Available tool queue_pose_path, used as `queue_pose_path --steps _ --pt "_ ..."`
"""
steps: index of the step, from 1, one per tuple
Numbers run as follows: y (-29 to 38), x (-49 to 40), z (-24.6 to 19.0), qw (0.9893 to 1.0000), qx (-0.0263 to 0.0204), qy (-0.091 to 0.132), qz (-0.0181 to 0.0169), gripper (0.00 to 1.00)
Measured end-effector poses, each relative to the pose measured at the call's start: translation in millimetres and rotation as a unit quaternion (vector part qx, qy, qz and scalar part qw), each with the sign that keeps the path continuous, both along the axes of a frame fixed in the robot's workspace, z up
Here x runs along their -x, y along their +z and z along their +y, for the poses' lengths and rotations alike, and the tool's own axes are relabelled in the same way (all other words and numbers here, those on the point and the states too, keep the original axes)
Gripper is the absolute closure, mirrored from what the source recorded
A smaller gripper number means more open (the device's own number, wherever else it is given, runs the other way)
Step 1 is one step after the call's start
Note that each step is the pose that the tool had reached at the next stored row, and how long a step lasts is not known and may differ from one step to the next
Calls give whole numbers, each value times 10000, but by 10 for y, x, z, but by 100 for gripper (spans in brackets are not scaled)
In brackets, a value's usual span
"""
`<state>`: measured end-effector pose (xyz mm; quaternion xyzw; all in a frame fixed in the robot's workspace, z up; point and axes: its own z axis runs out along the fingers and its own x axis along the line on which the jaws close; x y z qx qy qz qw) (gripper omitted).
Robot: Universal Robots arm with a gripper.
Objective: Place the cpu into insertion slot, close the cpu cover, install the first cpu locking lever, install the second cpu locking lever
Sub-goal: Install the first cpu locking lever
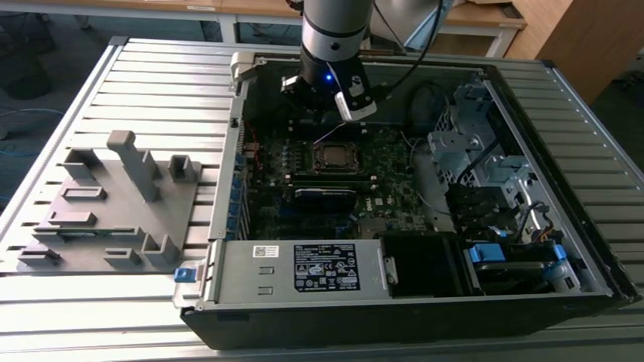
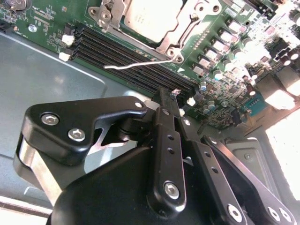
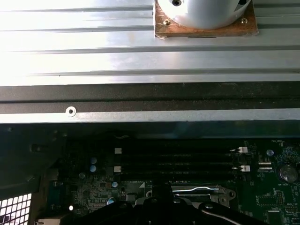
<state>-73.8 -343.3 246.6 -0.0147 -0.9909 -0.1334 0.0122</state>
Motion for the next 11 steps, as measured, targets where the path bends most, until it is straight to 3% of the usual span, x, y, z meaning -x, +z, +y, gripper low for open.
queue_pose_path --steps 11 --pt "-15 0 0 10000 0 0 0 90"
